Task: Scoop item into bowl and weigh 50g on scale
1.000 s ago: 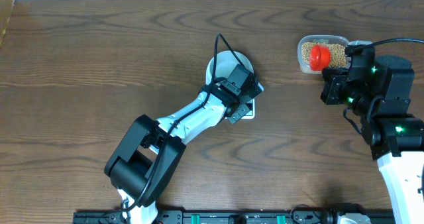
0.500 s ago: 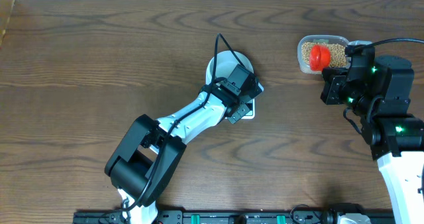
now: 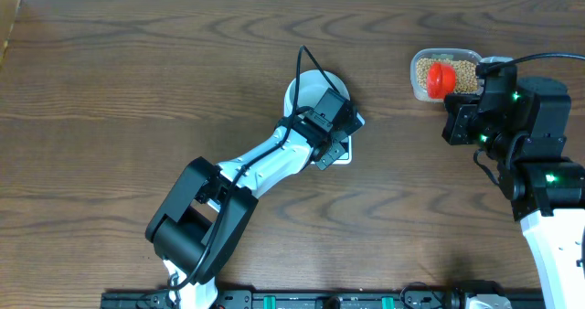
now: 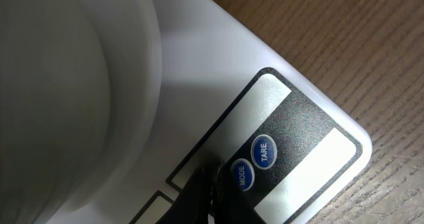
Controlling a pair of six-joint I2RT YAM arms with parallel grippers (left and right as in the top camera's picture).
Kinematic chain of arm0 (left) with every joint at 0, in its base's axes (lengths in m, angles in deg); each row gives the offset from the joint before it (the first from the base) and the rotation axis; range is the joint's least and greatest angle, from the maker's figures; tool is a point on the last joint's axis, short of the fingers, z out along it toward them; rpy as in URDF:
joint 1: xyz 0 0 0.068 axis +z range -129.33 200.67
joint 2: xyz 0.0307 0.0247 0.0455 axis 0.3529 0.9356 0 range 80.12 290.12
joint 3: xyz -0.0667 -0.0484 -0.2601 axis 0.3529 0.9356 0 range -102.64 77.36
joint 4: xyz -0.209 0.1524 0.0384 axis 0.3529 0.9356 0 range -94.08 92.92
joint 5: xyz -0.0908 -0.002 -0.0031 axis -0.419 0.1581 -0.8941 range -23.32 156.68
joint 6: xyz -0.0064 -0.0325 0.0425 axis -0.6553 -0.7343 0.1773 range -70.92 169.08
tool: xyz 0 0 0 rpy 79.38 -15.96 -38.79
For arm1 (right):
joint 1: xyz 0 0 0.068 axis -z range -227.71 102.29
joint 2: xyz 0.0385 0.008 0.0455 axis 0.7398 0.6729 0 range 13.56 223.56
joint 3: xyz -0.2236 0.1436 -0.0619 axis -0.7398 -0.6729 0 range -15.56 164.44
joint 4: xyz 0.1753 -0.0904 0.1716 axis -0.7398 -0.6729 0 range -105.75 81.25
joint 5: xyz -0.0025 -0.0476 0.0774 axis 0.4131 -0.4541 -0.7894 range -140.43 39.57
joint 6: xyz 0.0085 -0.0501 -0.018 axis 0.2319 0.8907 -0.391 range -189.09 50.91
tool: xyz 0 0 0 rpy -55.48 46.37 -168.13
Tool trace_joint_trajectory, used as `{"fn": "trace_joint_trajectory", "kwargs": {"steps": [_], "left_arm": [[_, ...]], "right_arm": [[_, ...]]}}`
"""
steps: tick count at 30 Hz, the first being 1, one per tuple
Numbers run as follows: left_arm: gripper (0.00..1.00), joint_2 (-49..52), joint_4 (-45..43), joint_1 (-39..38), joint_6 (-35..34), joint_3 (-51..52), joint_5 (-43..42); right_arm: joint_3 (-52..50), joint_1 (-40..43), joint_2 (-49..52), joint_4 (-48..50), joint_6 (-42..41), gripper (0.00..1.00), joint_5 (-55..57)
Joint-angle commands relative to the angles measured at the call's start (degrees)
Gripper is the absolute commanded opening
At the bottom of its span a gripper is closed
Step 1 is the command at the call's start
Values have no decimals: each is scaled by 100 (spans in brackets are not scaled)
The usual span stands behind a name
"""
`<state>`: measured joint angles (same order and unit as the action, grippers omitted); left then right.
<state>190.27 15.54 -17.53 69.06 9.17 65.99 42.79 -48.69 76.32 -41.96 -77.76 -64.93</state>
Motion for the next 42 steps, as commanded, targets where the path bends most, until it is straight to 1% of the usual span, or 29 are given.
{"fn": "trace_joint_trajectory", "kwargs": {"steps": [1, 19, 42], "left_arm": [[7, 332, 44, 57, 76, 48, 140], [7, 332, 326, 57, 79, 48, 168], [8, 332, 387, 57, 52, 48, 293]], "right_arm": [[122, 13, 17, -2, 61, 1, 48], [122, 13, 17, -66, 61, 1, 46], [122, 13, 17, -111, 61, 1, 46]]}}
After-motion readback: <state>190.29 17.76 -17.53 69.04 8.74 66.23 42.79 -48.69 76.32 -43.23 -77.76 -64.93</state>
